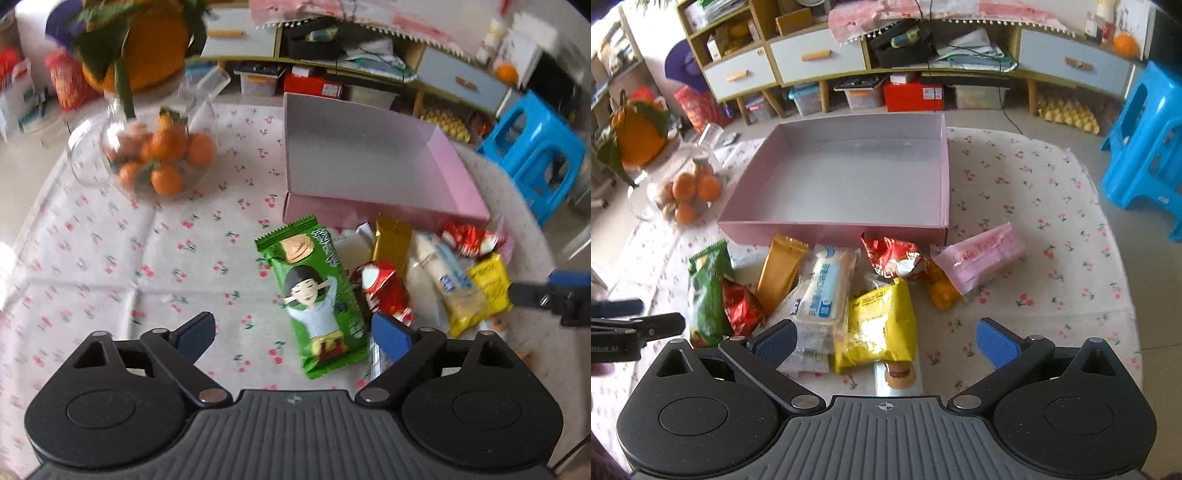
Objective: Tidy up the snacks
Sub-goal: 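Grasp the green chip bag with the left tool while the right grasps the yellow packet, then lower both held packets into the pink box and open both tools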
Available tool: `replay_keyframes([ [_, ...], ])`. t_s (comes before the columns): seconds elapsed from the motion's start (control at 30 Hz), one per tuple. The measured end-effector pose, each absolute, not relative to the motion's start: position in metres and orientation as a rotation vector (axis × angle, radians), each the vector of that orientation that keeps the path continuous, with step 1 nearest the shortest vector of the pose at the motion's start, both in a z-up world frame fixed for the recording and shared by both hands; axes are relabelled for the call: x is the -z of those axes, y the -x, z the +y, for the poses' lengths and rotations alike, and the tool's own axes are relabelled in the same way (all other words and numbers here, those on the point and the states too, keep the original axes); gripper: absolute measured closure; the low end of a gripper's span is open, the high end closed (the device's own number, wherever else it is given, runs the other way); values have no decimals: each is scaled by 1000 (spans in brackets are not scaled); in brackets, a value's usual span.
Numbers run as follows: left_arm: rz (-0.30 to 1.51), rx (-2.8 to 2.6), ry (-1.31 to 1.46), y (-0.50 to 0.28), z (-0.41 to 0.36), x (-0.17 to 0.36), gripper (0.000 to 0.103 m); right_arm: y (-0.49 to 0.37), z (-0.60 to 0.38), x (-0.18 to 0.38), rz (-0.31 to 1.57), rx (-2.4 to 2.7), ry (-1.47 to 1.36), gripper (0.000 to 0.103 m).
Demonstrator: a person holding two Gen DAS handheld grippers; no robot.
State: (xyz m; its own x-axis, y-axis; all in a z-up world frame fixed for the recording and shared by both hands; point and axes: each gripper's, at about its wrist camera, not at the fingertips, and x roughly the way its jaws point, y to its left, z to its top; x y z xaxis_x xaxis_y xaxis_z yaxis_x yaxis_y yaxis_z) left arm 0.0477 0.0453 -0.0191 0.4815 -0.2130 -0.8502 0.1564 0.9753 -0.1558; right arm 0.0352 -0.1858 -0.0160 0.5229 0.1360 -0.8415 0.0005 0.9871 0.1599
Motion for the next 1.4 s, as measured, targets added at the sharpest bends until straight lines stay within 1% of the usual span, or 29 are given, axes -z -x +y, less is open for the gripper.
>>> replay_keyframes([
  [0.03,1049,234,99,-49,48,23,18,-37,-188,20,1024,-84,-167,1],
  [0.07,1066,239,138,-52,50,27,25,-39,-189,25,1040,-89,-190,2],
  [0.13,1107,257,207,-60,50,34,32,-42,-191,31,1061,-89,-214,3],
  [0.23,1115,266,282,-69,49,38,39,-49,-194,34,1062,-53,-238,7],
  [0.37,1108,248,336,-77,46,43,49,-55,-202,39,1071,-24,-307,22],
  [0.4,1111,240,348,-78,46,44,50,-56,-203,42,1077,-20,-327,26],
  [0.43,1117,228,352,-79,45,46,52,-58,-205,45,1087,-20,-349,29],
  [0.47,1120,219,353,-79,47,49,54,-59,-205,47,1094,-22,-363,34],
  [0.53,1130,203,357,-81,48,52,55,-60,-206,50,1105,-22,-383,40],
  [0.6,1136,200,379,-81,51,55,55,-60,-207,53,1108,-17,-388,49],
  [0.73,1137,201,394,-80,54,57,55,-59,-208,54,1108,-33,-416,59],
  [0.8,1132,203,389,-80,54,58,56,-59,-208,53,1106,-48,-430,67],
  [0.87,1131,209,380,-80,53,57,58,-58,-207,52,1102,-54,-437,68],
  [1.0,1122,206,365,-80,52,54,60,-57,-206,47,1088,-72,-449,76],
  [1.1,1113,203,360,-79,54,51,60,-54,-205,40,1071,-87,-448,79],
  [1.27,1097,197,358,-76,57,46,60,-50,-205,31,1048,-100,-452,84],
  [1.4,1087,198,362,-75,59,42,60,-48,-205,25,1035,-108,-452,85],
])
